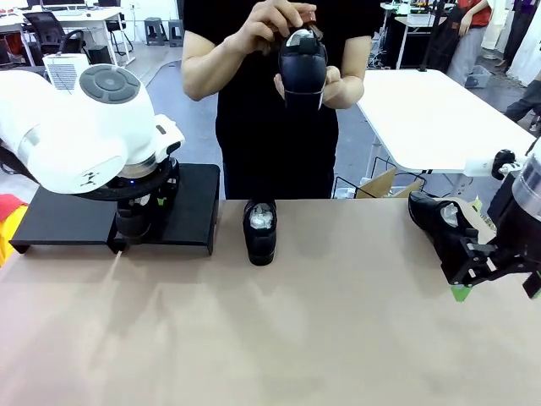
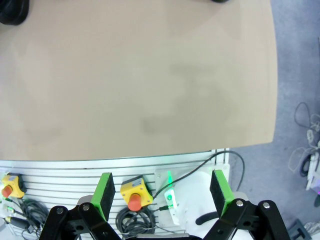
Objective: Organize the shoes by placing them on the stand.
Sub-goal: Place the Shoe from the middle of the table onto the Shoes Stand, then pick up one Shoe and place it in the middle of the table.
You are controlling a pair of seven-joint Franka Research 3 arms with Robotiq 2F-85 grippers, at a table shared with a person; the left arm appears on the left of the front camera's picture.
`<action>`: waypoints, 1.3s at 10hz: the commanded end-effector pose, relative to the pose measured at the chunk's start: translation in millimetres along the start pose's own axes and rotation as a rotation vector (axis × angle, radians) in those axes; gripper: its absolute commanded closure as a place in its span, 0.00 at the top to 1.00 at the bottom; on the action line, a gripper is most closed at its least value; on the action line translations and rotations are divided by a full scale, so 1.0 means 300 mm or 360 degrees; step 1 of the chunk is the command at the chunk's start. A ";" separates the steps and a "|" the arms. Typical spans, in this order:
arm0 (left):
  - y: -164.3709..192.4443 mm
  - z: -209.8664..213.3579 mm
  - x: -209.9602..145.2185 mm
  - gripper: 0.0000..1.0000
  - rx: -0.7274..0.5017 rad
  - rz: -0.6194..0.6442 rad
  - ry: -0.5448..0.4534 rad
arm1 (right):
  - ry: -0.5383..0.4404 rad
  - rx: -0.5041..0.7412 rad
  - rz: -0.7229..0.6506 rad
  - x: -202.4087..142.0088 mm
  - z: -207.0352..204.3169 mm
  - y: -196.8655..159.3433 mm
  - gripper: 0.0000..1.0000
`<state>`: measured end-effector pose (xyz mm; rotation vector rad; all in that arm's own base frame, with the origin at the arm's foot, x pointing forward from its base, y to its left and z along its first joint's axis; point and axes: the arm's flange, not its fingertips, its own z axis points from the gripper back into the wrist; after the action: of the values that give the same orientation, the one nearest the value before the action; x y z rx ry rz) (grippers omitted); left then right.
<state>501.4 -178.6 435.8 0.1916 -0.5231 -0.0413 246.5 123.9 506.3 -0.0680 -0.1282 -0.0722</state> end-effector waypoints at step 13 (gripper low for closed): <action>-0.145 0.301 -0.175 0.61 -0.0113 -0.0114 -0.0009 | 0.0001 0.0018 -0.0012 0.003 0.002 -0.002 1.00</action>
<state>439.3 -228.0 465.4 0.1573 -0.5426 -0.1023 246.6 123.9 506.3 -0.0680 -0.1281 -0.0722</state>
